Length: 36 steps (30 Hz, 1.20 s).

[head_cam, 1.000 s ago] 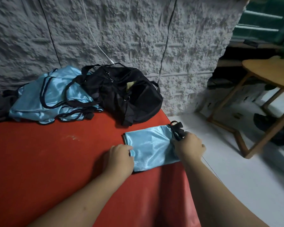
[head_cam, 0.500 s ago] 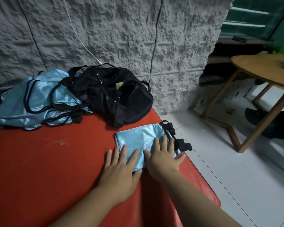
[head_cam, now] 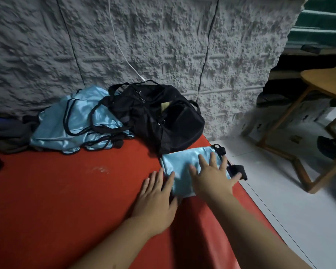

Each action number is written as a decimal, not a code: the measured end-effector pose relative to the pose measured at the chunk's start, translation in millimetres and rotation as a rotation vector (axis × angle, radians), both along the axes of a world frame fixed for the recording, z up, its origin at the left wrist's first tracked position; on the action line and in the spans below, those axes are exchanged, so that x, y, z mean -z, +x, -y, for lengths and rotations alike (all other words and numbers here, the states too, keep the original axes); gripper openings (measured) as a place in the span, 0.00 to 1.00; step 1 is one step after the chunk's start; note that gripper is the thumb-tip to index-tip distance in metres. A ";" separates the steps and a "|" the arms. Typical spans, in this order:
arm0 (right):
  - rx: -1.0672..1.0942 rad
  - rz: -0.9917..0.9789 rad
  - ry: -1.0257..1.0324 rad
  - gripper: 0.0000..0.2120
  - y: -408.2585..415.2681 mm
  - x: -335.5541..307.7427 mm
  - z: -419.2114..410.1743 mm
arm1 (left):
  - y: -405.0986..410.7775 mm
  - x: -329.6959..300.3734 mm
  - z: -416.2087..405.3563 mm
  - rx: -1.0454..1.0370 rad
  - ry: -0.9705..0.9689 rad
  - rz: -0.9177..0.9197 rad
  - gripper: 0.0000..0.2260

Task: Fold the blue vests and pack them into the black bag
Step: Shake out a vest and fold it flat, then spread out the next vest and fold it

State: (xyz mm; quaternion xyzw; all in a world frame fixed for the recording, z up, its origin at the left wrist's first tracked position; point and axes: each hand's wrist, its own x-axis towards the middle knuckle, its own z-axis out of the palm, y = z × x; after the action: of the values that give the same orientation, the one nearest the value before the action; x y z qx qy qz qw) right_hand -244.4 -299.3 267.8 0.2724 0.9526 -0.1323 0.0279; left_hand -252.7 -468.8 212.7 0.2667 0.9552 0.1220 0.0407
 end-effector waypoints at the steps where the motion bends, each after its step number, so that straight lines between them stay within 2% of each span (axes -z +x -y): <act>1: -0.068 -0.045 0.013 0.29 -1.3 -3.7 14.6 | 0.1 -2.1 8.8 -0.032 0.020 0.011 0.38; 4: -0.327 -0.181 -0.078 0.29 -9.6 -7.8 70.3 | -4.8 -11.5 45.5 -0.142 0.064 0.042 0.38; 6: -0.459 -0.209 -0.173 0.27 -18.1 -6.9 104.4 | -12.3 -18.6 72.5 -0.221 0.095 0.037 0.31; 8: -0.548 -0.246 -0.260 0.26 -28.1 -6.8 134.8 | -23.3 -24.2 101.9 -0.301 0.134 0.001 0.26; 10: -0.595 -0.275 -0.335 0.26 -36.9 -8.2 159.8 | -37.6 -30.2 126.8 -0.340 0.120 -0.033 0.26; 16: -0.603 -0.260 -0.421 0.26 -57.4 -2.4 214.4 | -107.4 -48.2 178.0 -0.491 0.086 -0.131 0.20; 19: -0.606 -0.208 -0.400 0.28 -60.5 2.0 223.1 | -142.2 -58.4 189.7 -0.492 -0.011 -0.062 0.19; 22: -0.588 -0.162 -0.371 0.29 -62.7 5.5 223.0 | -170.0 -73.7 192.6 -0.440 -0.186 -0.002 0.16; 24: -0.584 -0.136 -0.365 0.28 -63.1 8.5 221.1 | -181.3 -82.2 192.4 -0.394 -0.353 -0.042 0.16; 26: -0.588 -0.117 -0.359 0.27 -62.6 11.4 217.9 | -184.0 -88.5 192.0 -0.396 -0.441 -0.111 0.15; 29: -0.592 -0.103 -0.356 0.24 -61.2 11.5 216.1 | -173.8 -88.2 196.8 -0.406 -0.390 -0.178 0.12; 33: -0.604 -0.129 -0.345 0.19 -52.3 0.0 214.8 | -119.0 -76.8 204.2 -0.412 -0.190 -0.102 0.15; 36: -0.607 -0.132 -0.384 0.17 -38.3 -9.9 214.3 | -55.1 -77.8 205.8 -0.374 -0.137 -0.064 0.15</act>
State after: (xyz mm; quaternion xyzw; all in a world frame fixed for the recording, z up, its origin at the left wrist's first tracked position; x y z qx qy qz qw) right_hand -282.6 -513.6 277.7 -0.0420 0.9476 -0.3118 0.0548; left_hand -307.8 -674.6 290.5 0.0851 0.9949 0.0535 0.0053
